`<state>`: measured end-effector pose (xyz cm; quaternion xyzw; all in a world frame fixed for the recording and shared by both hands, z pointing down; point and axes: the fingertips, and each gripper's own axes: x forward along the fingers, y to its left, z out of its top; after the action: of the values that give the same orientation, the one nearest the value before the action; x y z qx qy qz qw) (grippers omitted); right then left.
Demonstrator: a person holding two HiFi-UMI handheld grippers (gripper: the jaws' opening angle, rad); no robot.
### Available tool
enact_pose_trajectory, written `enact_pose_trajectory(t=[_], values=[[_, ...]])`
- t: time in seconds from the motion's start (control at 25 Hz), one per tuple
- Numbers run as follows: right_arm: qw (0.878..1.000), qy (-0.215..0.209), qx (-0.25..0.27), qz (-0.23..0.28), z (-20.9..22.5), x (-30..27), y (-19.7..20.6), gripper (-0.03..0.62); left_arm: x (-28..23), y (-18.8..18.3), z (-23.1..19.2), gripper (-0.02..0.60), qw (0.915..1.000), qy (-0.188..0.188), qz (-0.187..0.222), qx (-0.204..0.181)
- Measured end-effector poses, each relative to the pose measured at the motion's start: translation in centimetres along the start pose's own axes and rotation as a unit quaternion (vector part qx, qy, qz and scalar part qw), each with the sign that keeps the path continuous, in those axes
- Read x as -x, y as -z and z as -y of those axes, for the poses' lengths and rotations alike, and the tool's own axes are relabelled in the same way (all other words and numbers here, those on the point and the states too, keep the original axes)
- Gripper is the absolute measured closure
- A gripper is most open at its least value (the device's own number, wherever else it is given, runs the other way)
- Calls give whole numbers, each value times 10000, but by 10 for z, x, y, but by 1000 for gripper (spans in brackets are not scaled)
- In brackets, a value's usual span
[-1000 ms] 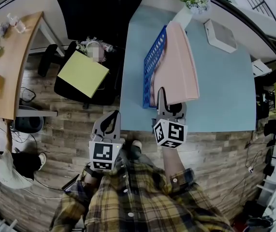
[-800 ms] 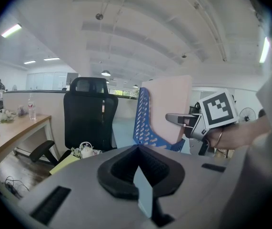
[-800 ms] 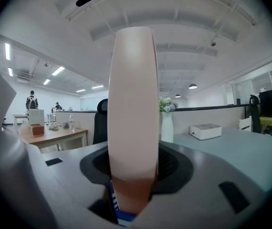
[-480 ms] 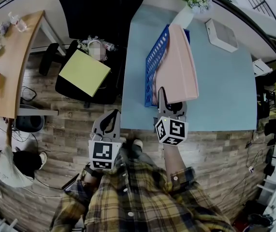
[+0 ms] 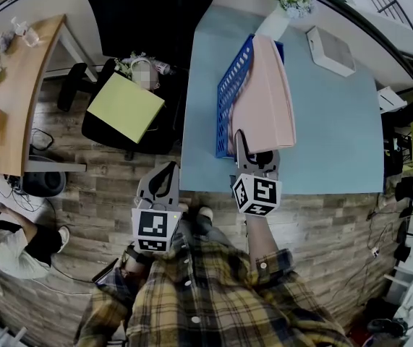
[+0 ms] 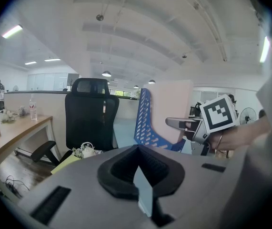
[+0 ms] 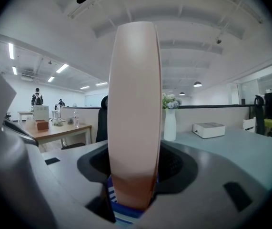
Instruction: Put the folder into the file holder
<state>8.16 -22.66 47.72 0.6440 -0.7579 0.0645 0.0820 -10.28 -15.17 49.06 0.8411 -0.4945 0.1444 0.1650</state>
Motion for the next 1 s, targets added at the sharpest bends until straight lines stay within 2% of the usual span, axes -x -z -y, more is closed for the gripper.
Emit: enact_pose_trajectory(t=[0.28, 1.0], values=[[9998, -108, -135, -82, 2, 5, 1, 339, 1, -4, 7, 591, 10000, 30, 60, -40], [9991, -291, -267, 137, 6, 49, -19, 338, 31, -24, 28, 591, 9989, -169, 383, -187]])
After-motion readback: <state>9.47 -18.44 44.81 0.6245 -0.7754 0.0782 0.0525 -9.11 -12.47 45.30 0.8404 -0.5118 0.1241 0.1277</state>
